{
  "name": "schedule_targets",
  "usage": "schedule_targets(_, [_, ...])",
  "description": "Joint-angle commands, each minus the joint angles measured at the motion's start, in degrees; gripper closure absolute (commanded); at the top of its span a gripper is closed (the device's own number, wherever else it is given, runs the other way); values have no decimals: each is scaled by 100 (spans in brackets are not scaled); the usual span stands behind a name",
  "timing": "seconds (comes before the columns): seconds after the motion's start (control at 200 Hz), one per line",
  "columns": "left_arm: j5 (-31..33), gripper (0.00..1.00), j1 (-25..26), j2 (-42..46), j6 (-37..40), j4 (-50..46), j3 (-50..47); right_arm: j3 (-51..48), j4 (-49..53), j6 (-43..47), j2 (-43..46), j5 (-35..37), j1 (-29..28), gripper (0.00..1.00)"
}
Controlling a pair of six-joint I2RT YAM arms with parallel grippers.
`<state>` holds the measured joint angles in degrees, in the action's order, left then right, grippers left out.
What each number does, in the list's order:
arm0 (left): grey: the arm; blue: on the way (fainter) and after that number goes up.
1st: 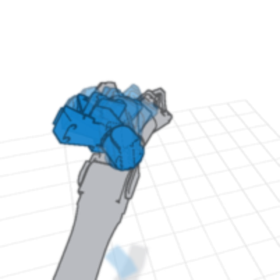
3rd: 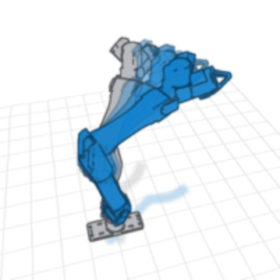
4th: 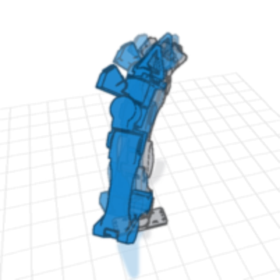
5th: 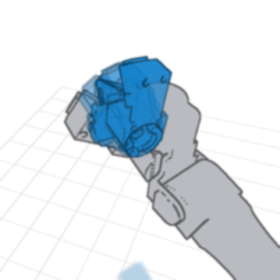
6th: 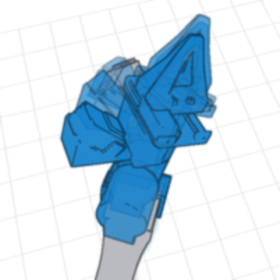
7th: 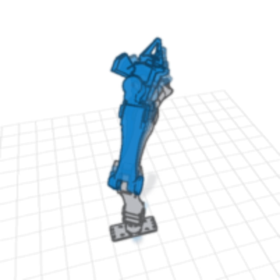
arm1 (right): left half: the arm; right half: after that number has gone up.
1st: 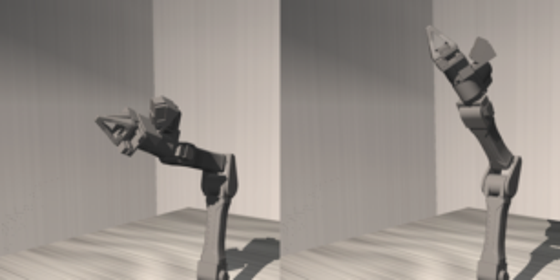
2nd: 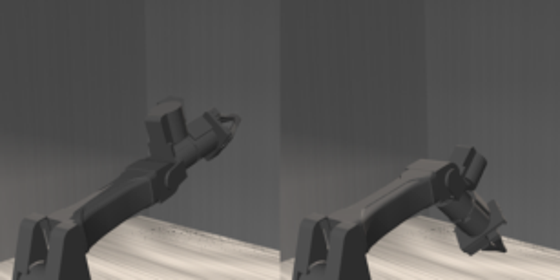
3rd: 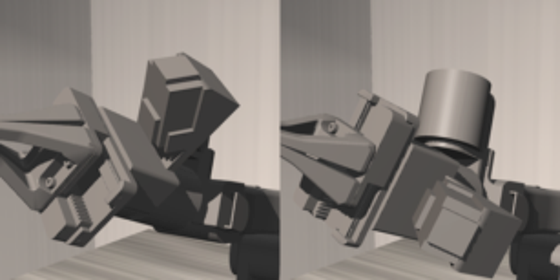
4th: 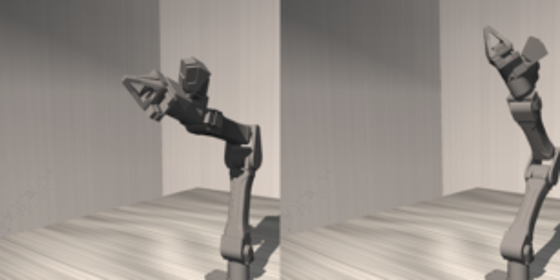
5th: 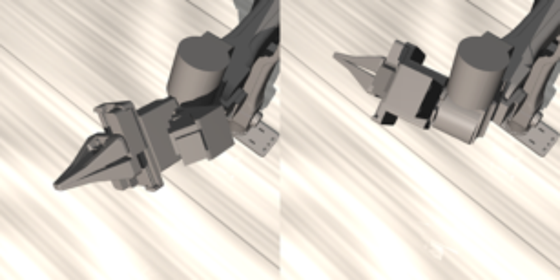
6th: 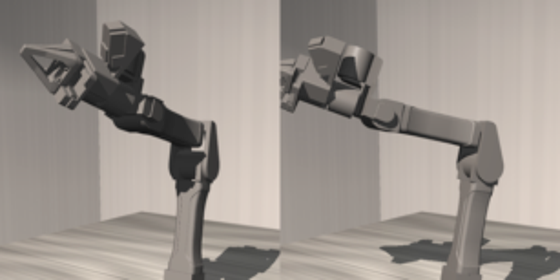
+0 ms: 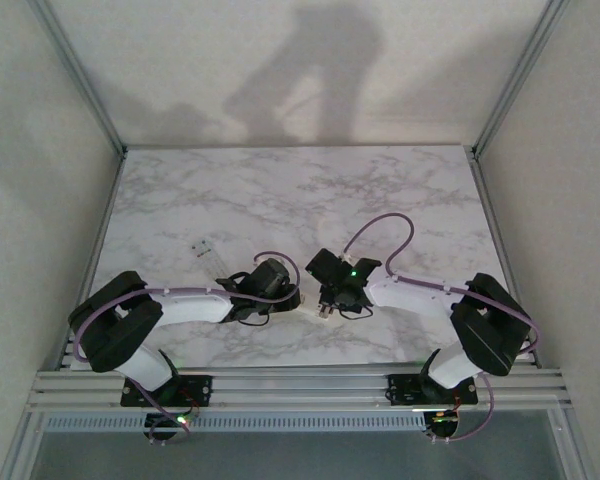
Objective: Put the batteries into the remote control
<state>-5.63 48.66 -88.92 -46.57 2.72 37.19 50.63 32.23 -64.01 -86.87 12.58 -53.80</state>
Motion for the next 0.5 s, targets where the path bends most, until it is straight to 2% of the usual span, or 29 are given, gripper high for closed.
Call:
schedule_targets(0.0, [-396, 52, 183, -204, -119, 445, -45, -71, -67, -226, -48, 77, 36, 89])
schedule_targets(0.37, [-408, 52, 183, -204, -89, 388, -28, 85, -136, -171, -291, 165, 42, 88])
schedule_targets(0.496, [-395, 52, 187, -199, -83, 395, -19, 66, -203, -180, -390, -5, 36, 88])
